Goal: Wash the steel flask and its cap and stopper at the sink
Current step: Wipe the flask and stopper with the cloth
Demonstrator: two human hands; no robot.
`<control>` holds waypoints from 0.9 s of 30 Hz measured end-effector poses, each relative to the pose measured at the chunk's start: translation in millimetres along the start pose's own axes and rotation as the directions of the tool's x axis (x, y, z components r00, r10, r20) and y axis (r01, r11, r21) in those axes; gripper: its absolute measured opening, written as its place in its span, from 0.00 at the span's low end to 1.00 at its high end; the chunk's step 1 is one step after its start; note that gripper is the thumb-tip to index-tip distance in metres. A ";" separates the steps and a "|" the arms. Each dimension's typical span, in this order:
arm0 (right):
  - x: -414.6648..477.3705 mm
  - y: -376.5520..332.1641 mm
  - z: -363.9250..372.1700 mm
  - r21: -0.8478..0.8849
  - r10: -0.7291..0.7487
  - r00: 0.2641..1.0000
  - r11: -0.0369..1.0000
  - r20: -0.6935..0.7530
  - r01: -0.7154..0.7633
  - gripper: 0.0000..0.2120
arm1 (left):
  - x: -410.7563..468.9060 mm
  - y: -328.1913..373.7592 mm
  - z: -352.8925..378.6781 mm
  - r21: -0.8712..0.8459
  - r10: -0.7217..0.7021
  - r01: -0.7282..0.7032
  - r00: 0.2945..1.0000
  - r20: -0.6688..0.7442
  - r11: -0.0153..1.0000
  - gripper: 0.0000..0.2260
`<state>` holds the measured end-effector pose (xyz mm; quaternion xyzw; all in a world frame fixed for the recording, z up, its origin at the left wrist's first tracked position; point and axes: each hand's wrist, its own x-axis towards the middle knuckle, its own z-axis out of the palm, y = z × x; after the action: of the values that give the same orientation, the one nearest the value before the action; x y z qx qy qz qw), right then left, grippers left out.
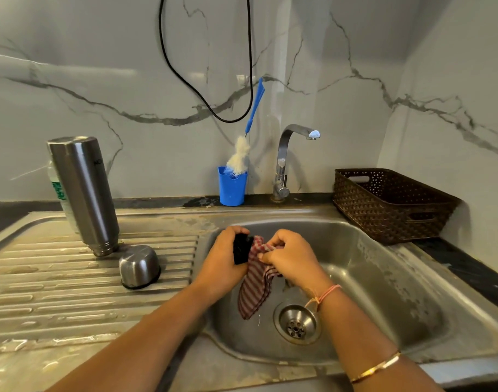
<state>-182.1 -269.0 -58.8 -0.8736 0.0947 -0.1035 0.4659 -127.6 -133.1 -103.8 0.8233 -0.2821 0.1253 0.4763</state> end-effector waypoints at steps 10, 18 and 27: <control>-5.5 -9.0 7.8 0.173 0.081 0.996 0.982 -0.033 -0.075 0.04 | 0.0 -0.9 -1.9 0.081 0.078 -0.076 0.997 -0.022 0.994 0.23; -5.8 -6.8 3.9 0.238 0.101 0.992 0.964 0.074 -0.116 0.06 | -3.0 -3.2 1.5 0.008 0.076 -0.078 0.987 0.144 0.997 0.33; 11.0 9.5 -20.1 0.106 0.085 0.962 0.993 -0.258 -0.059 0.04 | -2.0 10.7 7.4 -0.120 0.070 -0.063 0.996 0.053 0.991 0.35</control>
<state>-177.6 -293.1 -54.8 -0.8246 0.1819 -0.2055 0.4947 -135.9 -142.9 -100.9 0.7871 -0.3297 0.1006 0.5115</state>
